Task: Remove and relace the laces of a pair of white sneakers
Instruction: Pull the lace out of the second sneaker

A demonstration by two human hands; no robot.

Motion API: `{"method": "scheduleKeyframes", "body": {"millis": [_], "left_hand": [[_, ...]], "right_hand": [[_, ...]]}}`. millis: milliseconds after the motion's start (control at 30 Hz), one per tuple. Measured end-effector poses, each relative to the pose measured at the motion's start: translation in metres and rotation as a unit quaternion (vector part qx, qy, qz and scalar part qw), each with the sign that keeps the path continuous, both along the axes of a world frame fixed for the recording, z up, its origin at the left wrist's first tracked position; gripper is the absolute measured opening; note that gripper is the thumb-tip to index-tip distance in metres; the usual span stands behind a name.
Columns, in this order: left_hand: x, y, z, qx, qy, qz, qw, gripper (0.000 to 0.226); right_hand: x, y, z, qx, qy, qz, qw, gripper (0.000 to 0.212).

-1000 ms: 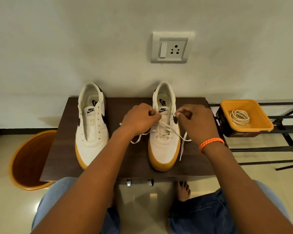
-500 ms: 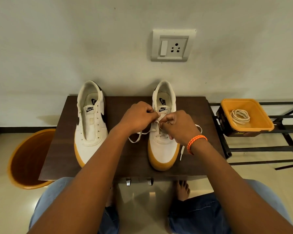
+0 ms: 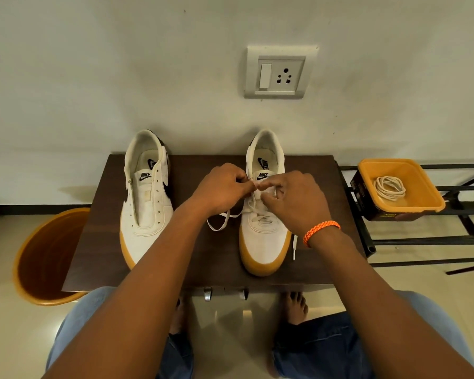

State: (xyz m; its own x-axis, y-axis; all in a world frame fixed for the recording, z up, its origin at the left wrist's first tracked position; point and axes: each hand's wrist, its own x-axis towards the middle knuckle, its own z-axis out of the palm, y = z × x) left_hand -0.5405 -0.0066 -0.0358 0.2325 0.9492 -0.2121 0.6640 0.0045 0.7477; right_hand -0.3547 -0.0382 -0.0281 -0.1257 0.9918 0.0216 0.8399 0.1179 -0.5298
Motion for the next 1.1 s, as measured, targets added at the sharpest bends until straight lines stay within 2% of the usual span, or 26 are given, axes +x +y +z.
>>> {"method": "scheduleKeyframes", "body": {"millis": [133,233,333,400,467,567,700,800,967,1100], "left_hand": [[-0.001,0.0,-0.001,-0.005,-0.004,-0.004,1.0,0.034],[-0.002,0.0,0.0,-0.014,-0.001,-0.003,1.0,0.032],[-0.002,0.0,0.003,-0.019,-0.001,-0.003,1.0,0.031],[-0.002,0.0,0.003,-0.022,0.002,-0.001,1.0,0.03],[-0.002,0.0,0.004,-0.024,-0.003,-0.001,1.0,0.031],[-0.002,0.0,0.002,-0.025,-0.021,-0.001,0.999,0.033],[-0.004,0.0,0.0,-0.02,-0.02,-0.008,1.0,0.033],[-0.005,0.001,-0.002,-0.023,-0.016,-0.01,1.0,0.032],[-0.005,0.002,0.0,-0.023,-0.002,-0.004,1.0,0.037],[-0.006,0.003,-0.002,-0.02,-0.005,-0.011,1.0,0.036]], "right_hand": [[-0.006,-0.003,-0.006,-0.017,-0.039,0.017,0.999,0.012],[0.004,0.0,0.001,-0.03,-0.013,0.004,0.999,0.011],[0.022,0.006,0.01,-0.031,0.018,-0.044,0.998,0.019],[0.029,0.007,0.012,-0.028,0.033,-0.051,0.998,0.016],[0.027,0.007,0.01,-0.026,0.032,-0.02,0.999,0.005],[0.008,0.002,0.003,-0.041,0.003,0.038,0.998,0.019],[-0.006,-0.004,-0.004,-0.036,-0.03,0.044,0.998,0.015],[0.003,0.0,0.0,-0.042,-0.004,0.023,0.999,0.008],[0.028,0.004,0.009,-0.027,0.047,-0.049,0.997,0.013],[0.025,0.006,0.009,-0.001,0.063,-0.016,0.998,0.005]]}}
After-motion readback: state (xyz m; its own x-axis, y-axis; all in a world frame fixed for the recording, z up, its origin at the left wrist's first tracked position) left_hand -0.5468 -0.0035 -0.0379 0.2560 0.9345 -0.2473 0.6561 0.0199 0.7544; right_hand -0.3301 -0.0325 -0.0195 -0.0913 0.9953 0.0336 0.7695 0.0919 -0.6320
